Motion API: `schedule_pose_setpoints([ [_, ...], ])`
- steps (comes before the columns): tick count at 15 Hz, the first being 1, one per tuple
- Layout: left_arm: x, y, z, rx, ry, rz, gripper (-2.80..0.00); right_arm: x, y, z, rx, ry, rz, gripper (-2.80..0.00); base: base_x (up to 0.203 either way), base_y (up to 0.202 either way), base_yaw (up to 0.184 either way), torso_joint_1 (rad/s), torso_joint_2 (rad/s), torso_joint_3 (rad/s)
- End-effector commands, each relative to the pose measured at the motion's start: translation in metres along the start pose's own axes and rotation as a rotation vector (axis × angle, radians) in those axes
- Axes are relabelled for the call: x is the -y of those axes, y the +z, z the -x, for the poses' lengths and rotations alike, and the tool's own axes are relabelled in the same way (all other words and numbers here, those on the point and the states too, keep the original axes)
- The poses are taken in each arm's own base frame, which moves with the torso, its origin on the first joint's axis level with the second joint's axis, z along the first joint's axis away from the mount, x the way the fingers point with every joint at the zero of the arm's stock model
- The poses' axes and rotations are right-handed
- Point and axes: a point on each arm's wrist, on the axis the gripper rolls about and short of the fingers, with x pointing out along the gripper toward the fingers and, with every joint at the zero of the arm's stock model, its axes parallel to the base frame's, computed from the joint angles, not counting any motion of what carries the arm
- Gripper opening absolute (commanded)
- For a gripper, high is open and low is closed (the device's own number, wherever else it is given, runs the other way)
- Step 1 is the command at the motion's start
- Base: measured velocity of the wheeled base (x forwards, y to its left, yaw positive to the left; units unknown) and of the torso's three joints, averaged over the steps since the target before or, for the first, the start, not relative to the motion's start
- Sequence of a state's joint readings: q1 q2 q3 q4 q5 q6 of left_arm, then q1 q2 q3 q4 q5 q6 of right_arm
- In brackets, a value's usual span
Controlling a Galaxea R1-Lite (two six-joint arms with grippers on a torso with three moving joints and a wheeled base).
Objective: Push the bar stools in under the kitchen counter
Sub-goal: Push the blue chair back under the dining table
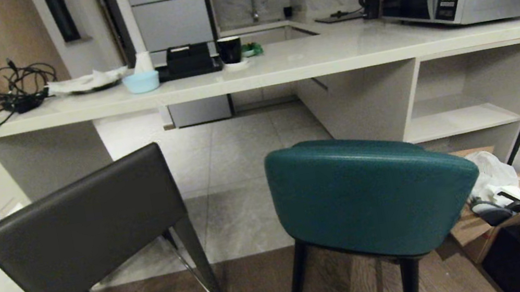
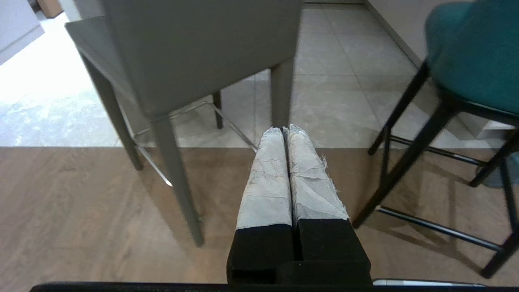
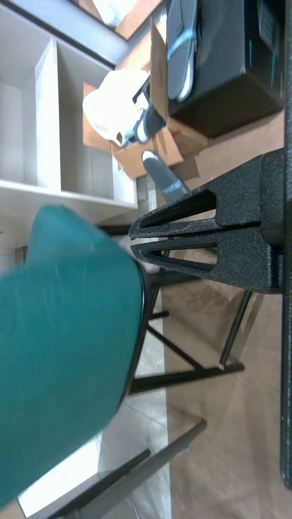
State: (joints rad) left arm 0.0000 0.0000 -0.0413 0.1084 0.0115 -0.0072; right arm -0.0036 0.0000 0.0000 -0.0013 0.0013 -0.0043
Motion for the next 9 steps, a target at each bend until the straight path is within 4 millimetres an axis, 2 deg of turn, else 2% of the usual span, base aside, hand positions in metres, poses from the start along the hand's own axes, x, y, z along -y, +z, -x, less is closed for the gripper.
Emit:
schedule_pose_setpoints([
  [1,0.0,0.0,0.0,0.0,-0.001,0.0,-2.8,0.0,0.0,0.0,0.0,0.001,0.0,-2.8,0.0,-0.196,0.002,0.006,0.0,-0.002],
  [9,0.0,0.0,0.0,0.0,0.001,0.0,-2.8,0.0,0.0,0.0001,0.001,0.0,0.0,-2.8,0.0,-0.194,0.001,0.004,0.0,0.002],
])
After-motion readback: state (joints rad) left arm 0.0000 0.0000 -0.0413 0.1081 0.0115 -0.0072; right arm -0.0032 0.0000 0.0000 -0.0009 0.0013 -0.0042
